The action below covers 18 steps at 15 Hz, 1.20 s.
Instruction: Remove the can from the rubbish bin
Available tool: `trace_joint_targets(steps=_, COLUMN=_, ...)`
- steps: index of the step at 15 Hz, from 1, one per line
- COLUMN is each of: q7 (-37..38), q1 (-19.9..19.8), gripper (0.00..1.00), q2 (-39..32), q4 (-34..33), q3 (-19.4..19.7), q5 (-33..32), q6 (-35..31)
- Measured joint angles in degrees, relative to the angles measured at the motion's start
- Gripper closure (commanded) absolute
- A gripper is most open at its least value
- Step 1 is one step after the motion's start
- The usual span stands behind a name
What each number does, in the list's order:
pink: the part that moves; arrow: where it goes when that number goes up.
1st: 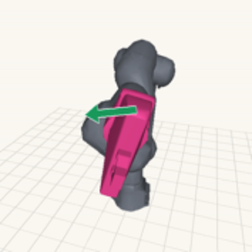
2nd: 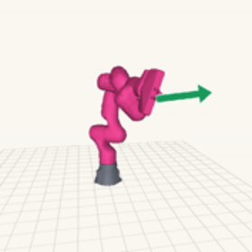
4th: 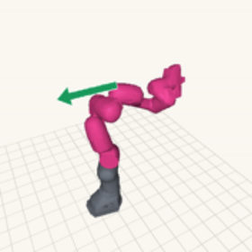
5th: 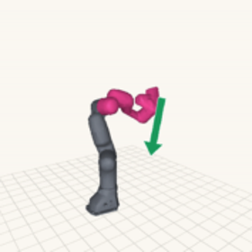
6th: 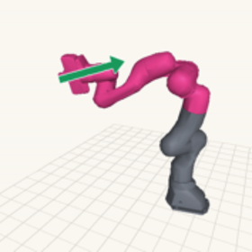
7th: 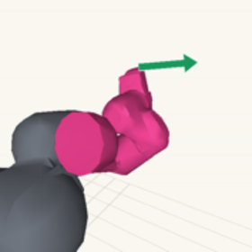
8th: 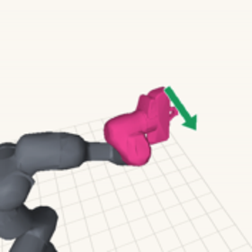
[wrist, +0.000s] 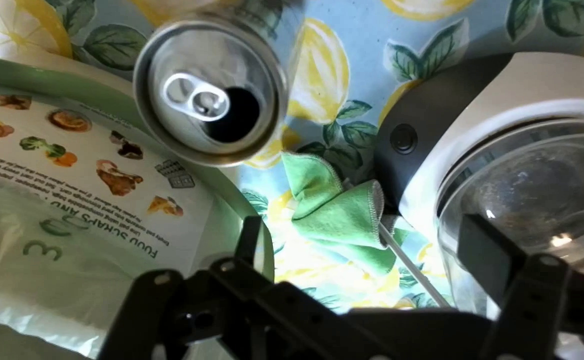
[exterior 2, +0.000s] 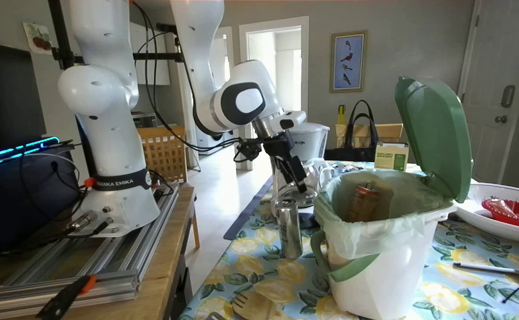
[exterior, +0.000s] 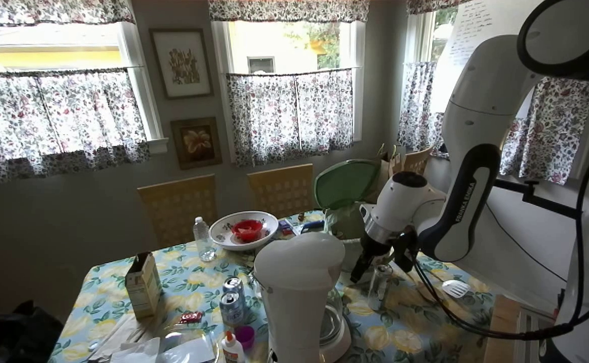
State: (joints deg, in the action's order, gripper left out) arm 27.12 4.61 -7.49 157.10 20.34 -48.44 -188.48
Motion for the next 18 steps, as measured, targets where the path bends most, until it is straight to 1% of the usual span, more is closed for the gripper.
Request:
trace_joint_targets(steps=4, q7=1.14, q1=-0.14, gripper=0.00, q2=0.12, q4=-0.03, q3=-1.01, q5=0.00, q6=0.00)
trace_joint_targets(steps=7, q7=3.60, q1=-0.44, gripper=0.00, q2=1.77, q4=-0.08, q3=-1.29, q5=0.01, q6=0.85)
trace_joint_targets(steps=11, q7=7.49, q1=-0.84, gripper=0.00, q2=8.19, q4=-0.11, q3=-0.87, q5=1.56, q6=6.66)
trace_joint_targets(steps=15, q7=8.89, q1=-0.91, gripper=0.00, q2=15.48, q4=-0.58, q3=-0.51, q5=5.17, q6=13.64)
trace_joint_targets(steps=18, q7=9.25, q1=-1.39, gripper=0.00, q2=19.96, q4=-2.06, q3=0.10, q5=6.92, q6=17.65)
